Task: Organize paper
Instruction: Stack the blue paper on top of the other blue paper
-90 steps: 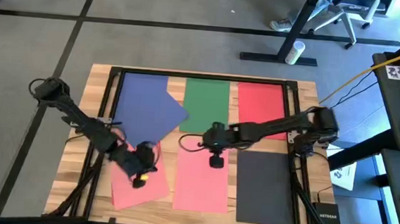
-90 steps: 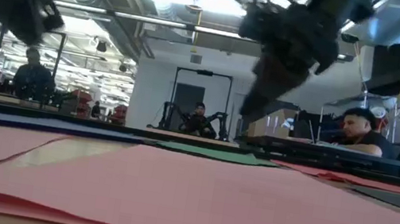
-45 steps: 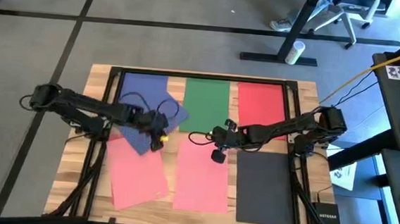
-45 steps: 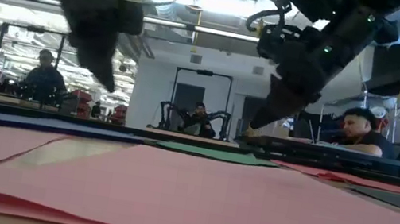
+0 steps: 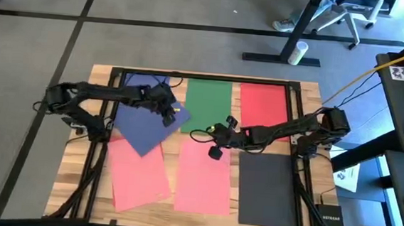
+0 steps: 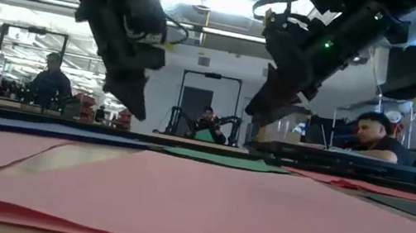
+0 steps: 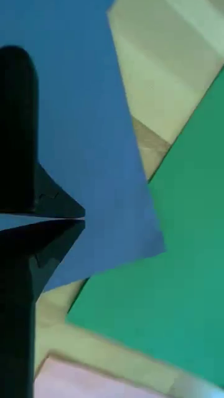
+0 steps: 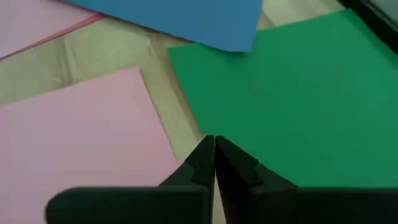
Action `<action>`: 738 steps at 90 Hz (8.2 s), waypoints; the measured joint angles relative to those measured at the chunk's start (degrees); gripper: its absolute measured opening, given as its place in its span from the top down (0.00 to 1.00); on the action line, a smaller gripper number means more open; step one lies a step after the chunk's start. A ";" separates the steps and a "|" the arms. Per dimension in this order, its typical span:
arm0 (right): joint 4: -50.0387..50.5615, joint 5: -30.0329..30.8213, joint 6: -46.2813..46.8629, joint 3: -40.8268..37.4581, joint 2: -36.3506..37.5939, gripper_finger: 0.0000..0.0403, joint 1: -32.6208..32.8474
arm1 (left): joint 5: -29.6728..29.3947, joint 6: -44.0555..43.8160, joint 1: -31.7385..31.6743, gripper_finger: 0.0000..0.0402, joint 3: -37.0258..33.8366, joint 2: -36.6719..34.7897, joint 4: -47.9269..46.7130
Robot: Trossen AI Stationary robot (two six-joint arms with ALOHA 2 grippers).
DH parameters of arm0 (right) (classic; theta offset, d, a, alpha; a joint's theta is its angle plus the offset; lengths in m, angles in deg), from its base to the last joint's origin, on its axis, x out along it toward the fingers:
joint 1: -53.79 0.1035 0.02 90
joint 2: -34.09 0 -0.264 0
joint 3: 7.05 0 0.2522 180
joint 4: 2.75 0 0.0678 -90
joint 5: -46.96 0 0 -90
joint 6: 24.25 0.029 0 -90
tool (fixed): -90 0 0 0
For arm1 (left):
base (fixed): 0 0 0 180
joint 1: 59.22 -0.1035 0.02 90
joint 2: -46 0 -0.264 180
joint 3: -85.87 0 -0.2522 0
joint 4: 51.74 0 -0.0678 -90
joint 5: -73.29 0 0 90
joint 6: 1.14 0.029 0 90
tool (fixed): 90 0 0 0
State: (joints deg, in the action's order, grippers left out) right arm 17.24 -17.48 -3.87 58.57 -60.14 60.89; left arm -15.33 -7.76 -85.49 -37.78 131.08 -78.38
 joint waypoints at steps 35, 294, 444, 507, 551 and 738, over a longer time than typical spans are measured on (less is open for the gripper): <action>-0.40 0.94 -0.20 0.00 -0.02 1.00 0.02 | -6.22 5.93 -4.38 1.00 4.27 13.21 5.35; -0.79 1.90 -1.34 0.04 -0.07 1.00 0.02 | -4.71 5.32 0.34 1.00 3.45 11.95 -0.27; -1.01 1.90 -1.34 0.04 -0.07 1.00 0.02 | -9.24 16.54 -9.89 1.00 10.47 8.56 -13.16; -1.86 1.89 -1.34 0.04 -0.04 1.00 0.06 | 4.66 -11.36 18.15 1.00 10.31 1.75 -39.99; -1.85 1.90 -1.40 0.04 -0.04 1.00 0.04 | 3.96 -29.21 38.65 1.00 -1.35 1.54 -25.30; -1.91 1.93 -1.93 0.04 -0.04 1.00 0.07 | -3.44 -35.05 20.67 1.00 -0.95 0.68 -25.30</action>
State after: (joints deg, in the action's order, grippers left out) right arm 15.33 -15.55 -5.80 58.61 -60.19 60.95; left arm -18.77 -42.81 -64.82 -38.72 131.75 -103.68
